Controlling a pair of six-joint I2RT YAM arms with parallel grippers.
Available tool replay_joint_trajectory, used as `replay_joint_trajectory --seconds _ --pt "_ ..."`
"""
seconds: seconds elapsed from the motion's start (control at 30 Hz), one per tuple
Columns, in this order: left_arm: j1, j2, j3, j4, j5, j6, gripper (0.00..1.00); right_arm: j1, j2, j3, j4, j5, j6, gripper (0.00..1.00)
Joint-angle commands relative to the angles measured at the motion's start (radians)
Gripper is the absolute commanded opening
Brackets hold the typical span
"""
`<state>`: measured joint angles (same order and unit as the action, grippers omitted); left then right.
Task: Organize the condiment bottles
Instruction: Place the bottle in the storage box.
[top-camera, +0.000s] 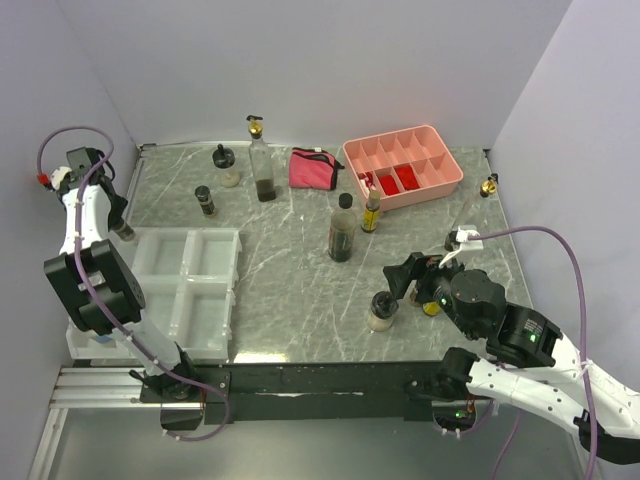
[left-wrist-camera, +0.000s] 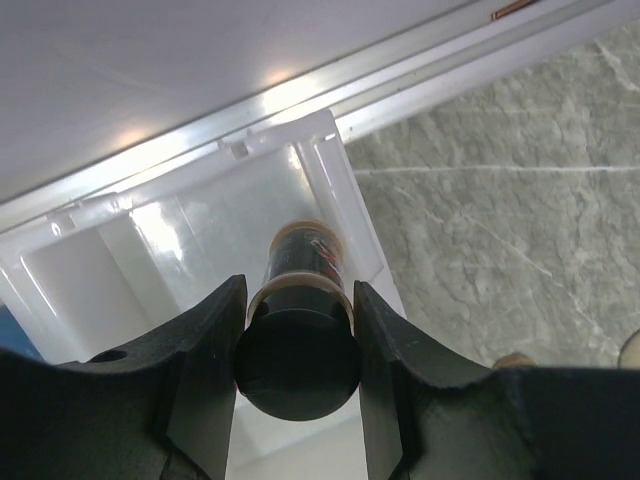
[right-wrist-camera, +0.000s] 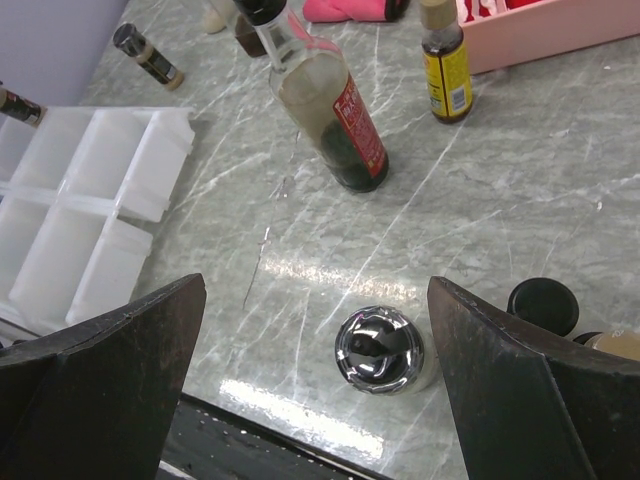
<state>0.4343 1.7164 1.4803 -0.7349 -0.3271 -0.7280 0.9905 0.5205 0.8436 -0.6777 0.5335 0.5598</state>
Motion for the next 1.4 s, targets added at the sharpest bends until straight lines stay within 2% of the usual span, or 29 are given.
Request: replay_joint_trajectory --seconds 0.0,0.23,0.43,0.5,0.6,0.63,0.67,0.73,0.93,1.0,1.07,1.27,1.37 --pt "0.000 -0.001 -0.008 0.086 -0.033 0.058 0.01 0.002 0.007 0.011 0.036 0.016 -0.015 1.00" --pt "0.000 0.028 -0.046 0.135 0.040 0.130 0.01 0.002 0.000 0.017 0.035 0.013 -0.012 1.00" --pt "0.000 0.069 -0.061 0.135 0.031 0.157 0.04 0.002 -0.025 0.012 0.032 0.003 -0.005 1.00" --pt "0.000 0.078 -0.061 0.141 0.034 0.170 0.10 0.002 -0.033 0.011 0.033 -0.001 -0.003 1.00" --pt "-0.002 0.083 -0.066 0.146 0.042 0.176 0.25 0.004 -0.039 0.009 0.027 0.000 -0.005 1.00" --pt "-0.002 0.077 -0.072 0.147 0.043 0.176 0.32 0.002 -0.039 0.014 0.024 0.002 -0.003 1.00" --pt "-0.003 0.069 -0.077 0.152 0.046 0.173 0.47 0.002 -0.040 0.014 0.021 0.003 -0.003 1.00" --pt "-0.006 0.040 -0.095 0.167 0.054 0.174 0.62 0.002 -0.048 0.015 0.018 0.005 -0.003 1.00" --pt "-0.028 -0.026 -0.075 0.138 0.037 0.183 0.83 0.002 -0.076 0.017 0.006 0.013 -0.003 1.00" --pt "-0.042 -0.050 -0.063 0.114 0.026 0.182 0.86 0.002 -0.082 0.017 0.001 0.011 0.000 1.00" --pt "-0.074 -0.095 -0.058 0.103 0.023 0.182 0.97 0.002 -0.083 0.023 -0.006 -0.003 0.000 1.00" --pt "-0.224 -0.193 -0.054 0.104 0.006 0.225 0.99 0.002 -0.129 0.008 -0.016 -0.001 0.020 1.00" --pt "-0.296 -0.215 -0.038 0.124 0.091 0.266 0.99 0.002 -0.157 -0.014 -0.003 -0.015 0.014 1.00"
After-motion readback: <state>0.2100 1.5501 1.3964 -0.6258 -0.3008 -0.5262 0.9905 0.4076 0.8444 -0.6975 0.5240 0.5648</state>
